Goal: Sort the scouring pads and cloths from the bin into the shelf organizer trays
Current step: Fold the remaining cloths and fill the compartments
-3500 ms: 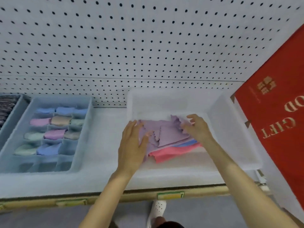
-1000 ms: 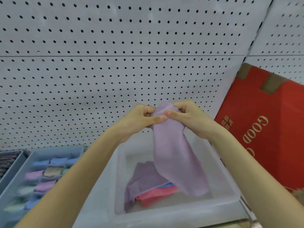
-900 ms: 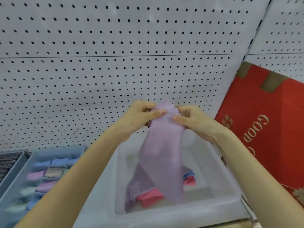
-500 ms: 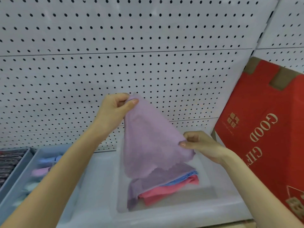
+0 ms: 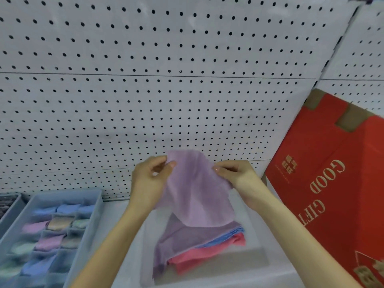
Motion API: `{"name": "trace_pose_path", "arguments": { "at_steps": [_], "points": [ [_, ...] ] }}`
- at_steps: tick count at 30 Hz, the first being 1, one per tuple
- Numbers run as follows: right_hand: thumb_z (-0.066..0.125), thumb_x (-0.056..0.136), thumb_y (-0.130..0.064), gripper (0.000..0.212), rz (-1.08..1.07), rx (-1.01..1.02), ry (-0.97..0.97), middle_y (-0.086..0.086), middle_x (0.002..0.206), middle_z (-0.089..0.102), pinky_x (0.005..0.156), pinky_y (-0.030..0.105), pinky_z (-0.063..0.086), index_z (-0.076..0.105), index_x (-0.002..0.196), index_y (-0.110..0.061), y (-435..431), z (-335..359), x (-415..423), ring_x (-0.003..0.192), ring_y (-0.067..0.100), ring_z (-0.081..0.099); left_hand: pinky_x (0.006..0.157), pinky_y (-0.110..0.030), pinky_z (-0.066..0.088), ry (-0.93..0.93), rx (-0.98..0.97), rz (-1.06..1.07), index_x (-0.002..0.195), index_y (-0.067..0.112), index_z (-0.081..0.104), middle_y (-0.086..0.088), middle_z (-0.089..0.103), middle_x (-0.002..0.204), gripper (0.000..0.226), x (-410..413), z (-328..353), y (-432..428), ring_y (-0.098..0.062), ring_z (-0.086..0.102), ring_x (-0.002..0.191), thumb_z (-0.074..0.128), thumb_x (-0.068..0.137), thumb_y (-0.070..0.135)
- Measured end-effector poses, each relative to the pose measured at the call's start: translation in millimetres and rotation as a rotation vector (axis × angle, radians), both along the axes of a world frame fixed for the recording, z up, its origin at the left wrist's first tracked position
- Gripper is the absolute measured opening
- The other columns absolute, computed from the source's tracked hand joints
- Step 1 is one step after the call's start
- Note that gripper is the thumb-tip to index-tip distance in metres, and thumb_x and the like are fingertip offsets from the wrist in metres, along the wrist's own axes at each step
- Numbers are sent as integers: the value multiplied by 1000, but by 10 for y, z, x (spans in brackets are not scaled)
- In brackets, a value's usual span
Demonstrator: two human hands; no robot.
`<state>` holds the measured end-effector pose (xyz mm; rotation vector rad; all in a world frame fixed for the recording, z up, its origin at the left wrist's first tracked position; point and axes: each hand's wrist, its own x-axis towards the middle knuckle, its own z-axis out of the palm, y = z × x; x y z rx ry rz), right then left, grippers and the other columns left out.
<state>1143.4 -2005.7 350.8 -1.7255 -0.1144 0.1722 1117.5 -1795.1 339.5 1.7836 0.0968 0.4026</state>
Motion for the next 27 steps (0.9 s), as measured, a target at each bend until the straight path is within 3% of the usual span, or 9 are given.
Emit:
{"name": "trace_pose_path", "arguments": {
  "at_steps": [5, 8, 11, 13, 16, 19, 21, 24, 27],
  "points": [
    [51, 94, 0, 21, 88, 130, 138, 12, 89, 69, 74, 25, 53, 72, 94, 1, 205, 189, -90, 81, 16, 62, 66, -13, 41, -3, -178, -78, 71, 20, 72, 7, 62, 73, 24, -172, 17, -407, -1, 55, 66, 64, 89, 6],
    [53, 92, 4, 22, 86, 247, 158, 7, 85, 72, 70, 21, 54, 71, 98, -6, 260, 271, -151, 76, 13, 66, 63, -18, 41, -18, -256, -139, 75, 27, 76, 8, 63, 69, 23, -243, 22, -477, -8, 52, 65, 62, 92, 22],
    [56, 88, 8, 26, 14, 282, 116, 7, 74, 67, 65, 21, 53, 67, 107, -7, 282, 293, -182, 68, 14, 64, 60, -29, 33, -34, -240, -131, 83, 25, 75, -5, 54, 66, 22, -276, 12, -467, -13, 39, 64, 59, 90, 38],
    [57, 88, 8, 21, 11, 276, 59, 9, 76, 65, 66, 23, 53, 67, 101, -5, 307, 305, -214, 70, 16, 64, 60, -30, 35, -45, -238, -129, 83, 27, 75, -9, 57, 67, 20, -297, 30, -464, -13, 42, 65, 58, 94, 28],
    [53, 87, 13, 23, 57, 291, 26, 9, 87, 70, 72, 21, 54, 71, 86, -2, 320, 330, -260, 81, 17, 68, 60, -24, 41, -57, -243, -94, 81, 29, 74, -1, 65, 69, 28, -316, 73, -430, -9, 48, 64, 55, 96, 15],
    [51, 82, 21, 37, 176, 174, -39, 5, 91, 74, 81, 19, 52, 73, 92, -7, 269, 368, -298, 91, 14, 70, 57, -29, 34, -70, -235, -74, 84, 23, 71, -6, 51, 65, 24, -315, 125, -378, -14, 39, 61, 54, 97, 13],
    [54, 78, 25, 45, 194, 73, -159, 1, 92, 75, 82, 19, 52, 73, 92, -14, 254, 396, -328, 91, 12, 70, 53, -24, 31, -83, -247, -75, 80, 16, 69, -2, 46, 62, 24, -319, 170, -355, -10, 35, 58, 53, 97, 10],
    [72, 72, 13, 37, 110, -25, -380, -4, 85, 69, 76, 19, 51, 73, 81, -23, 277, 420, -353, 77, 10, 66, 51, -23, 29, -121, -239, -110, 78, -1, 63, 6, 41, 57, 24, -346, 217, -346, -7, 31, 54, 52, 97, 9],
    [81, 70, -15, 22, 47, -33, -462, -12, 77, 56, 68, 18, 44, 73, 69, -36, 285, 441, -349, 70, 3, 53, 54, -17, 34, -132, -246, -139, 83, 9, 71, 15, 50, 57, 23, -395, 262, -343, -2, 38, 54, 53, 97, 9]
  ]
}}
